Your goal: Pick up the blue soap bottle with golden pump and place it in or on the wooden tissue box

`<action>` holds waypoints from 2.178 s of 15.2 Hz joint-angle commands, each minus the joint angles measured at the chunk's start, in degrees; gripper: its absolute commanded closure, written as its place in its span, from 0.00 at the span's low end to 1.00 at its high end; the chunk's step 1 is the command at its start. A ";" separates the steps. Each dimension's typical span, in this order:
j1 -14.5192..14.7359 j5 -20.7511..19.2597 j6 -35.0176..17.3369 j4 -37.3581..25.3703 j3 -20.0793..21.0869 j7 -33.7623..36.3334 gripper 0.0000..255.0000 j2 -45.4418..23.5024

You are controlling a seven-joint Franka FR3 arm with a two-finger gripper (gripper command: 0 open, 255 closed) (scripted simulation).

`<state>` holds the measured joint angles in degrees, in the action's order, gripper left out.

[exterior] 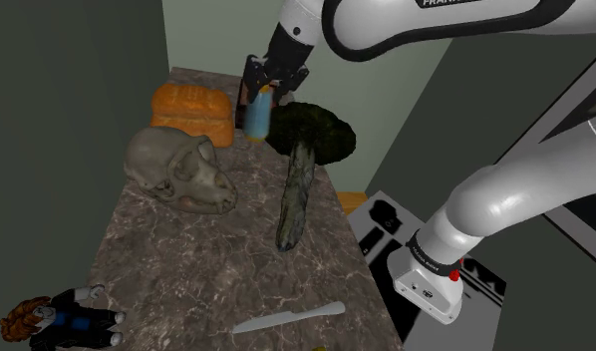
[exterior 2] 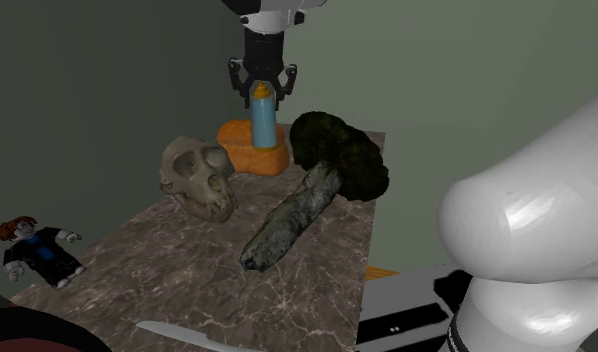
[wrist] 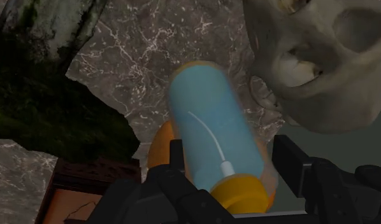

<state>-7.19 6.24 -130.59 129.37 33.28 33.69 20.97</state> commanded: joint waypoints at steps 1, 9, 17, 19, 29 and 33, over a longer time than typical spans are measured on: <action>-1.32 -0.90 -0.26 -1.66 -1.35 -2.13 1.00 -2.15; -6.14 -4.82 -0.21 -10.99 -5.35 -8.73 1.00 -12.50; -9.47 -8.88 2.43 -24.85 -8.41 -13.89 1.00 -24.90; -9.98 -9.86 3.58 -29.15 -9.09 -15.04 1.00 -28.33; -10.02 -14.53 13.83 -59.03 -12.22 -20.75 1.00 -49.04; -9.35 -15.46 16.18 -67.27 -13.02 -22.19 1.00 -55.03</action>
<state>-16.55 -9.10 -114.07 62.51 20.36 11.68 -33.35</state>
